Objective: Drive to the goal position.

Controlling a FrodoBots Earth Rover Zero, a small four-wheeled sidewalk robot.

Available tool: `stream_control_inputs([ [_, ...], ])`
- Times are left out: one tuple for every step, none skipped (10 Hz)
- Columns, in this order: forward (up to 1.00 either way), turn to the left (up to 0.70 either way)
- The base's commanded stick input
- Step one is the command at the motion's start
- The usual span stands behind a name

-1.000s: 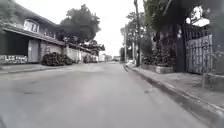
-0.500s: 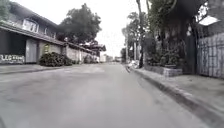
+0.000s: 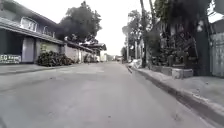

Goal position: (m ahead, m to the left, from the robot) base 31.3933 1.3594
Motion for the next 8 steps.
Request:
stream_control_inputs([
  [1.00,-0.40],
  [1.00,-0.33],
  [1.00,0.00],
  [1.00,0.00],
  [1.00,0.00],
  [1.00,0.00],
  [1.00,0.00],
  [1.00,0.00],
])
